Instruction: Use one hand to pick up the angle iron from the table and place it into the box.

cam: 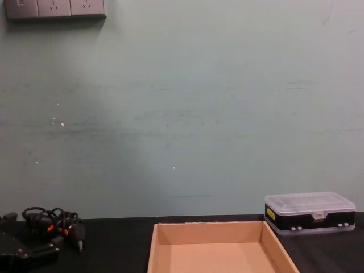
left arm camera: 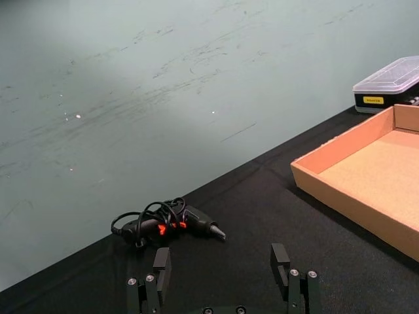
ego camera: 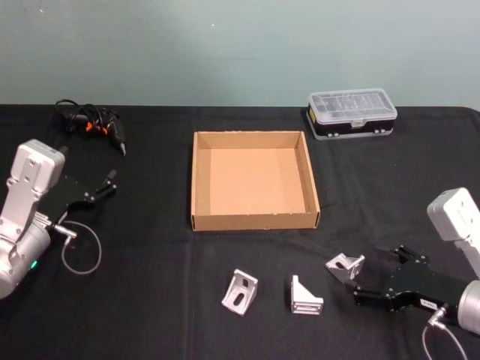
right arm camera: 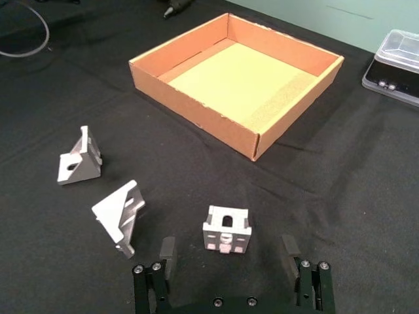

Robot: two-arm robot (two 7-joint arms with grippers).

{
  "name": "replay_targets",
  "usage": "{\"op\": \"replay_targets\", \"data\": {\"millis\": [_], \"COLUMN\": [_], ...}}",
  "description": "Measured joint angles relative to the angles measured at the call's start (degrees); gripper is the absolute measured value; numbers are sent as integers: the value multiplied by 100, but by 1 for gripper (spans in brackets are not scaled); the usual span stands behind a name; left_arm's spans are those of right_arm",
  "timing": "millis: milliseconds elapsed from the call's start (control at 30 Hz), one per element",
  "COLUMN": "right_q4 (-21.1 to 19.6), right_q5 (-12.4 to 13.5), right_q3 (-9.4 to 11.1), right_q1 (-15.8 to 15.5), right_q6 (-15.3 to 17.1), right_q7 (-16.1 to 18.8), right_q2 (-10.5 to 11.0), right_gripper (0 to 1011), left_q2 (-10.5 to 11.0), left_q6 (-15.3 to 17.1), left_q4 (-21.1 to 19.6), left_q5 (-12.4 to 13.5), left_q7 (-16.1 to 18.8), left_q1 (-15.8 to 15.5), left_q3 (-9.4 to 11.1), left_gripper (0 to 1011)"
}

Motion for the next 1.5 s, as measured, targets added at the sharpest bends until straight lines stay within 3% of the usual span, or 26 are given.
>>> {"op": "replay_targets", "data": {"millis": [367,900,1200,1500], "right_q4": [214,443,512,517], "right_q5": [-382,-537,-580,-605], "right_q3": [-190,-179,-182,-170], "right_q1": [285,422,474,482], "right_q6": [89,90,58,30], "right_q7": [139,277,335,358], "right_q2": [-212,-442,-509,-538], "right_gripper": [1000,994,786,488], "left_q2": [0,0,0,0], "left_q6": [0,0,0,0], "left_q4": [0,0,0,0], "left_q5": [0,0,0,0], "left_q7": [0,0,0,0], "left_q1": [0,0,0,0], "left_q3": [0,0,0,0], "left_gripper": [1000,1000,1000,1000]}}
